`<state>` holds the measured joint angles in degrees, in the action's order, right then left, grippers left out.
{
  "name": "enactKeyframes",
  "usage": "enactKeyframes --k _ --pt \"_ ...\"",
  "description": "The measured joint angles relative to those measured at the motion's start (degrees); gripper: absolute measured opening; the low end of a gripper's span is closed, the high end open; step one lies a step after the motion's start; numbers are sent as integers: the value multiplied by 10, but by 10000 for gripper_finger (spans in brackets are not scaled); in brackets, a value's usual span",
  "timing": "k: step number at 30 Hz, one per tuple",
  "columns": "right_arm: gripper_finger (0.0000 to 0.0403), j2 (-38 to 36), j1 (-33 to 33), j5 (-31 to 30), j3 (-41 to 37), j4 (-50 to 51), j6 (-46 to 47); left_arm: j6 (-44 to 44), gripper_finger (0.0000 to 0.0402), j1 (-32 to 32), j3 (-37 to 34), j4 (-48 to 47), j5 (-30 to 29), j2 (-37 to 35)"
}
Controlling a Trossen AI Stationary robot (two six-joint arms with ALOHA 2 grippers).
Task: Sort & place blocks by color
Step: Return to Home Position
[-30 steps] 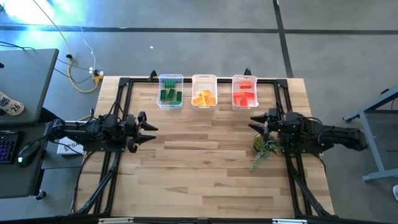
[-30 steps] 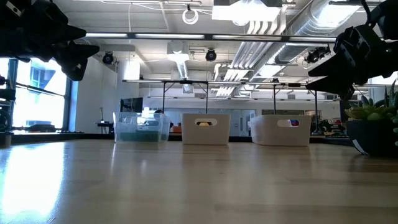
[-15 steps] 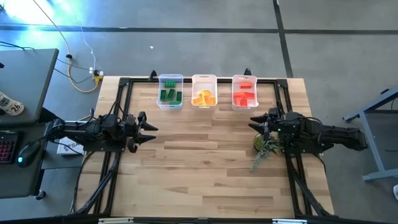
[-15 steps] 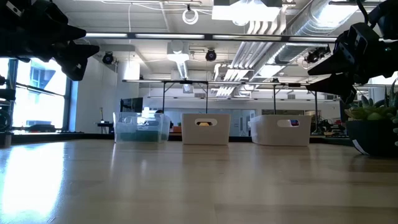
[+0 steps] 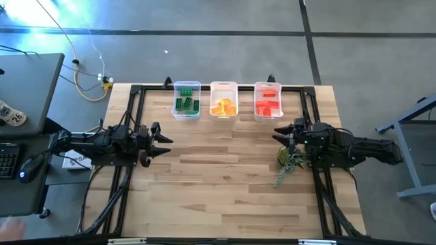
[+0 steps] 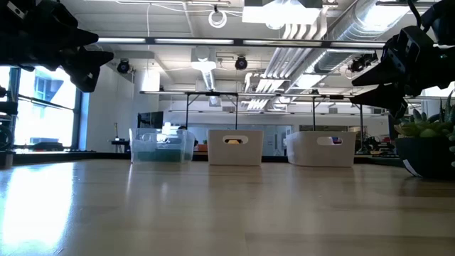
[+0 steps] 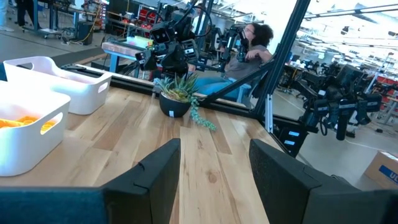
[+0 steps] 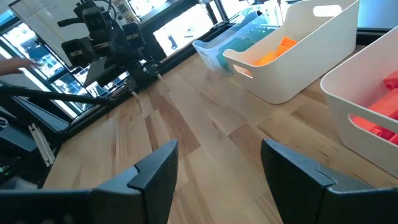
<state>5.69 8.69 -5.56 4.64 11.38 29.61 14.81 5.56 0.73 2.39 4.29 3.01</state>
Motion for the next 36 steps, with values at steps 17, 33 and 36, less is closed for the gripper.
enactKeyframes --k 17,33,36 --pt "215 0 0 0 0 0 0 0 181 -8 0 0 0 0" --pt "215 0 0 0 0 0 0 0 181 -8 0 0 0 0" --pt "215 0 0 0 0 0 0 0 181 -8 0 0 0 0"
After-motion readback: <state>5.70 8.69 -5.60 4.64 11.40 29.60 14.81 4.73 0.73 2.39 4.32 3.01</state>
